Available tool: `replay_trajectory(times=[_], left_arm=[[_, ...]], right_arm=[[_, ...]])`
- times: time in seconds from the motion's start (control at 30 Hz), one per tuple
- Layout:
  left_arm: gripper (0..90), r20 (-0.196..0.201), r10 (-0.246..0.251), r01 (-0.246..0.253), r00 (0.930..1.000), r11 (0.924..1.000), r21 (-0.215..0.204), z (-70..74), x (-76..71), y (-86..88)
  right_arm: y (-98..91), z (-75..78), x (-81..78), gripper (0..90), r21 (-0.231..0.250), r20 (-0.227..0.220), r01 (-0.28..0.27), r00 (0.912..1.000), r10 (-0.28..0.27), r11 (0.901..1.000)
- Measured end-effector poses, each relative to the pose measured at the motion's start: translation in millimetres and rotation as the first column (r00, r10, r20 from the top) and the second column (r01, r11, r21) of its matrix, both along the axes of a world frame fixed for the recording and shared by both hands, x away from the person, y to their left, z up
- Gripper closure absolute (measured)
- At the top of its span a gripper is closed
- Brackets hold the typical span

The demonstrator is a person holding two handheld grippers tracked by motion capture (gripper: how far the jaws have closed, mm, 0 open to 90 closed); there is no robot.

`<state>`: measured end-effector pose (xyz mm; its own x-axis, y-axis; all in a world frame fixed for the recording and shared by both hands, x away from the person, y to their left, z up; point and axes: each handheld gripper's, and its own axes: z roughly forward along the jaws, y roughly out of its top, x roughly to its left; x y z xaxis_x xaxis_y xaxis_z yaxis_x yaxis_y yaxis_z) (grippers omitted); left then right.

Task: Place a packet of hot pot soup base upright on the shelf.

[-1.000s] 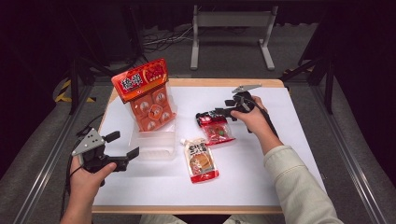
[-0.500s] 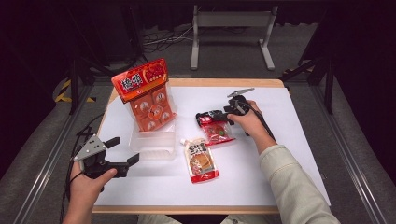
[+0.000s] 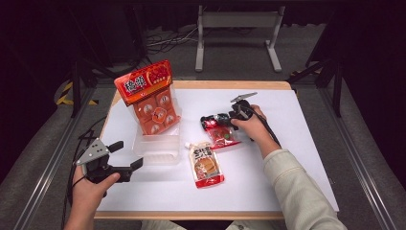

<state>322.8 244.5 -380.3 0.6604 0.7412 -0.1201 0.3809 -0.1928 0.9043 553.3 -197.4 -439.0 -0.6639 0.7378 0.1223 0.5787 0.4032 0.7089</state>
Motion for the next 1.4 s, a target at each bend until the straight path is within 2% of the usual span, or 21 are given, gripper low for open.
replay_trajectory(times=[0.13, 0.17, 0.2, 0.27, 0.33, 0.37, 0.4, 0.43, 0.5, 0.57, 0.63, 0.67, 0.73, 0.87, 1.17, 1.23, 1.4], left_arm=[[5.4, -0.008, -0.001, 0.001, 1.0000, 1.0000, 0.005, -1.1, 0.9, -0.8], [5.4, -0.007, -0.004, 0.004, 1.0000, 1.0000, 0.007, -1.2, 1.2, -1.2], [5.4, -0.009, -0.004, 0.005, 1.0000, 1.0000, 0.008, -1.0, 1.1, -1.4], [5.4, -0.007, -0.014, 0.014, 0.9999, 0.9999, -0.001, -0.8, 1.0, -1.9], [5.6, -0.003, -0.017, 0.017, 0.9998, 0.9999, -0.001, -1.2, 1.4, -0.6], [5.6, -0.003, -0.017, 0.017, 0.9998, 0.9999, -0.001, -1.2, 1.4, -0.6], [5.6, -0.006, -0.013, 0.013, 0.9999, 0.9999, -0.002, -1.5, 1.8, 0.8], [5.6, -0.006, -0.009, 0.009, 0.9999, 0.9999, -0.005, -1.6, 2.1, 2.0], [5.6, -0.005, -0.004, 0.004, 1.0000, 1.0000, -0.007, -1.7, 2.1, 3.0], [5.6, -0.004, -0.005, 0.005, 1.0000, 1.0000, -0.007, -1.7, 2.1, 3.3], [5.6, -0.004, -0.005, 0.004, 1.0000, 1.0000, -0.007, -1.7, 1.7, 3.0], [5.6, -0.003, -0.005, 0.005, 1.0000, 1.0000, -0.008, -1.7, 1.7, 3.1], [5.6, -0.003, -0.004, 0.004, 1.0000, 1.0000, -0.005, -1.8, 2.1, 3.5], [5.6, -0.010, -0.006, 0.006, 0.9999, 1.0000, -0.004, -3.3, 2.7, 3.3], [5.6, -0.006, -0.007, 0.007, 1.0000, 1.0000, -0.004, -2.3, 2.3, 2.4], [5.6, -0.005, -0.010, 0.010, 0.9999, 0.9999, -0.004, -2.3, 2.6, 2.1], [5.6, -0.006, -0.011, 0.011, 0.9999, 0.9999, 0.001, -2.7, 2.6, 0.4]], right_arm=[[1.3, -0.2, -0.7, 30.2, -0.011, 0.002, 0.002, 1.0000, -0.002, 0.9999], [2.0, -0.4, -1.3, 31.4, -0.022, 0.009, 0.003, 1.0000, -0.003, 0.9998], [4.3, -0.4, -2.9, 35.7, -0.058, 0.033, -0.001, 0.9994, 0.003, 0.9983], [5.0, -0.6, -3.5, 37.6, -0.069, 0.045, -0.004, 0.9990, 0.007, 0.9976], [8.7, 0.2, -6.0, 45.8, -0.103, 0.065, -0.018, 0.9976, 0.025, 0.9945], [8.7, 0.2, -6.0, 45.8, -0.103, 0.065, -0.018, 0.9976, 0.025, 0.9945], [9.3, 0.7, -6.5, 50.5, -0.108, 0.070, -0.026, 0.9970, 0.034, 0.9938], [11.0, 1.4, -7.6, 58.9, -0.106, 0.062, -0.050, 0.9965, 0.057, 0.9931], [15.7, 2.1, -10.2, 66.9, -0.127, 0.068, -0.073, 0.9943, 0.082, 0.9892], [19.3, 2.1, -11.8, 70.6, -0.134, 0.074, -0.079, 0.9932, 0.089, 0.9878], [19.7, 1.9, -11.8, 70.4, -0.126, 0.069, -0.076, 0.9940, 0.085, 0.9891], [19.6, 1.9, -11.3, 64.1, -0.124, 0.068, -0.073, 0.9943, 0.082, 0.9896], [18.6, -0.5, -8.0, 39.8, -0.153, 0.115, -0.016, 0.9928, 0.034, 0.9881], [14.4, -3.1, -4.5, 37.9, -0.117, 0.104, -0.006, 0.9944, 0.018, 0.9931], [14.8, -2.7, -3.4, 39.8, -0.112, 0.085, 0.002, 0.9963, 0.008, 0.9937], [16.8, -1.5, -5.1, 48.0, -0.114, 0.080, 0.020, 0.9967, -0.011, 0.9932], [19.7, -0.5, -9.3, 65.3, -0.122, 0.088, -0.007, 0.9960, 0.018, 0.9926]])
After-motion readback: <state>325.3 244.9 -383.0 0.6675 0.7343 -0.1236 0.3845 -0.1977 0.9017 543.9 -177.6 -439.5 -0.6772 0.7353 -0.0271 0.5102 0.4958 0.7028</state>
